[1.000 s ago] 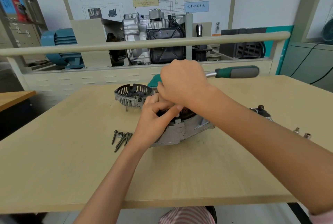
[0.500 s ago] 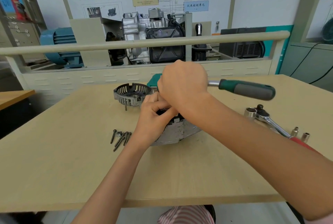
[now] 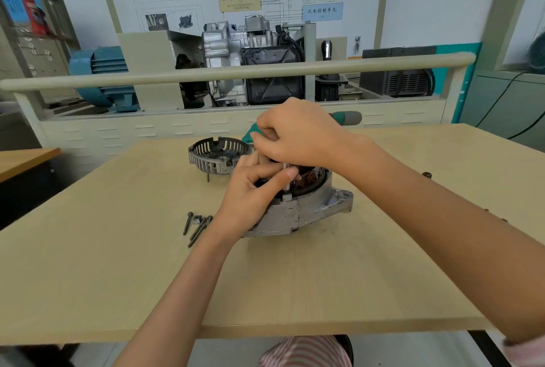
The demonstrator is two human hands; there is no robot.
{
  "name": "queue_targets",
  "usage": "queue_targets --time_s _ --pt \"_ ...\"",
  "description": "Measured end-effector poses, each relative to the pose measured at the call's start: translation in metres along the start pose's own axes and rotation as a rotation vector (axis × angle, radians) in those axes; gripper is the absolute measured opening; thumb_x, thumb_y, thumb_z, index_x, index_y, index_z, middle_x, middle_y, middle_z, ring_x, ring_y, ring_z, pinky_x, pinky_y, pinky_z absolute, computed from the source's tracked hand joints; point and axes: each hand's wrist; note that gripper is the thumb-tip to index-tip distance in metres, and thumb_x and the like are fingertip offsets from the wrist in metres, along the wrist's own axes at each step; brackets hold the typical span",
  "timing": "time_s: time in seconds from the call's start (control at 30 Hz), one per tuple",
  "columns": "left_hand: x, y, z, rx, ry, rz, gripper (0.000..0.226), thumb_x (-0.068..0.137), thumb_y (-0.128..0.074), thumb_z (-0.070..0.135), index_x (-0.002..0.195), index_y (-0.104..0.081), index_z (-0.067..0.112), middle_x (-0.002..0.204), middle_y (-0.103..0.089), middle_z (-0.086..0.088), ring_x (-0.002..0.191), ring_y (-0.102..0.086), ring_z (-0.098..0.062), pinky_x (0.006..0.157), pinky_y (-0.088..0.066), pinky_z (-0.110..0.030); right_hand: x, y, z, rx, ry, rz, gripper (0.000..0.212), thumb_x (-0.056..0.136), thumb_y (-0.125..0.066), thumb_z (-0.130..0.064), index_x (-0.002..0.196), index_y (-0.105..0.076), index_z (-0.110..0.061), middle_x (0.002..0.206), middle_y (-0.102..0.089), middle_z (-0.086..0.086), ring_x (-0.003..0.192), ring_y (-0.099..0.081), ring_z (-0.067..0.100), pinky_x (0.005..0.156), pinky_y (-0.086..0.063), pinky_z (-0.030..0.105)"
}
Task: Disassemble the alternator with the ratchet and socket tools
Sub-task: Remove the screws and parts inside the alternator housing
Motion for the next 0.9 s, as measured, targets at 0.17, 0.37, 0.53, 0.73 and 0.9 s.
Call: queue_targets --time_s 0.17,0.37,0.53,0.73,0.9 --pt "0.002 -0.009 -0.005 0.001 -0.016 0.109 0.027 0.076 -0.064 0.022 0.054 -0.067 0.036 0.075 -0.059 -0.013 0.083 -0.043 -0.01 0.082 -0.034 -0.033 0.005 -0.005 -0.022 -0.359 -0.289 0.021 0.034 0.089 -0.044 -0.009 0.057 -0.031 -0.012 0.057 -0.031 0.0 0.047 -0.03 0.017 0.044 -0.026 0.024" --pt "0.001 -0.008 -0.012 -0.048 -0.034 0.137 0.043 0.083 -0.067 0.008 0.057 -0.069 0.042 0.069 -0.056 0.019 0.086 -0.042 0.001 0.083 -0.035 -0.028 -0.002 -0.004 -0.022 -0.252 -0.266 0.108 0.036 0.094 -0.037 -0.031 0.063 -0.034 -0.012 0.058 -0.03 -0.002 0.047 -0.026 0.013 0.044 -0.017 0.025" --pt "0.0 -0.011 -0.01 -0.056 -0.022 0.151 0.014 0.074 -0.062 0.024 0.062 -0.069 0.024 0.066 -0.057 0.009 0.079 -0.042 0.002 0.078 -0.036 -0.022 -0.016 -0.014 -0.024 -0.117 -0.256 0.35 0.016 0.09 -0.037 -0.025 0.091 -0.046 -0.012 0.079 -0.038 0.004 0.064 -0.035 0.019 0.055 -0.025 0.03" --pt "0.001 -0.009 -0.011 -0.011 -0.033 0.151 0.019 0.075 -0.058 0.022 0.061 -0.068 0.03 0.079 -0.056 -0.03 0.085 -0.046 -0.012 0.08 -0.039 -0.023 -0.029 -0.028 -0.023 -0.118 -0.322 0.462 0.024 0.085 -0.037 -0.022 0.085 -0.057 -0.007 0.078 -0.058 0.008 0.076 -0.048 0.026 0.069 -0.026 0.033" --pt "0.0 -0.006 -0.013 -0.049 -0.043 0.128 0.026 0.073 -0.058 0.042 0.064 -0.07 0.02 0.082 -0.058 -0.029 0.091 -0.048 -0.022 0.089 -0.04 -0.032 -0.022 -0.027 -0.023 -0.022 -0.355 0.45 0.023 0.092 -0.039 -0.03 0.079 -0.052 -0.015 0.07 -0.044 -0.004 0.065 -0.037 0.016 0.071 -0.024 0.032"
Point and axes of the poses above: each hand's wrist, its own x-axis towards the middle knuckle, its own y-axis out of the back of the hand, z = x × y
